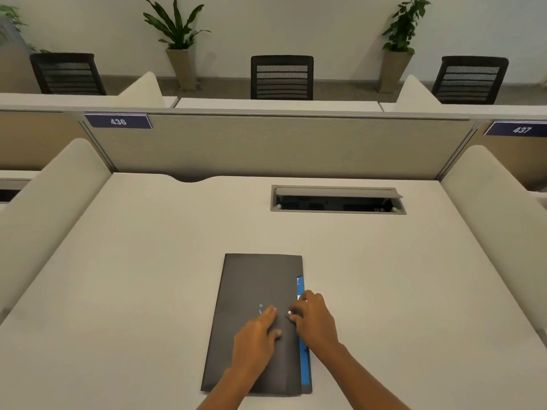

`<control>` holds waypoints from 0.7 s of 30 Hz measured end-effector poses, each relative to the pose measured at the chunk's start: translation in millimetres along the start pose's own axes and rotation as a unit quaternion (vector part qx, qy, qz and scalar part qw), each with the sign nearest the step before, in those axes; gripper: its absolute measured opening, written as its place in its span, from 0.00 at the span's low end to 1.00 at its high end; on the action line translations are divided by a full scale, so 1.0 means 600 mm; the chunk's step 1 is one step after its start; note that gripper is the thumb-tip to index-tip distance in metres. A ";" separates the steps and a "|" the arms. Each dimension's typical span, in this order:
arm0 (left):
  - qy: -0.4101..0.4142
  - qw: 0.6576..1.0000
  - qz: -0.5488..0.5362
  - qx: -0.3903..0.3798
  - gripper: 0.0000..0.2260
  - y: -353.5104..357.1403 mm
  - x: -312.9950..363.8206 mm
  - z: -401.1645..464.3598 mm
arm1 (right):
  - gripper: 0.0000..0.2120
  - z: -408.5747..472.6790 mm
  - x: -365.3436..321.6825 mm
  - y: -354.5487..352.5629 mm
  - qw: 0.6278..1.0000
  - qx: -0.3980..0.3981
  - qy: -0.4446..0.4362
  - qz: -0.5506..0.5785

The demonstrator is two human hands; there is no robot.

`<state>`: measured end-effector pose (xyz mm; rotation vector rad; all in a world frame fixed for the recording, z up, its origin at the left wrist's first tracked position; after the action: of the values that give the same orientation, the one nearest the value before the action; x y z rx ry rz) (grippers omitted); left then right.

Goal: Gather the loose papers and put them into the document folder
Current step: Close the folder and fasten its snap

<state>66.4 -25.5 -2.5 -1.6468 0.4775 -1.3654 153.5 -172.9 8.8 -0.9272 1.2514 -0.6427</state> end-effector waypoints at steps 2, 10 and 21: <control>-0.046 0.995 -0.048 0.070 0.20 -0.037 -0.021 0.004 | 0.19 -0.010 0.016 -0.012 0.997 0.024 0.052 0.053; -0.197 0.951 -0.104 0.213 0.13 -0.122 -0.154 -0.006 | 0.34 -0.065 0.070 -0.010 0.968 0.030 0.210 0.136; -0.287 0.934 -0.121 0.173 0.14 -0.099 -0.185 -0.025 | 0.19 -0.089 0.048 0.012 0.939 0.022 0.286 0.191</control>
<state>3.5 83.6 -16.2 -1.7371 -0.3035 -0.9891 107.5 -205.8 -14.8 -0.4378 1.8682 -0.6432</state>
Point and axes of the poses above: each hand's wrist, its own z-axis towards the middle knuckle, its own y-axis out of the palm, x = y × z, the point moved 6 cm from there along z, towards the middle knuckle, and after that the axes turned 15 degrees about x, right-handed, at the moved point
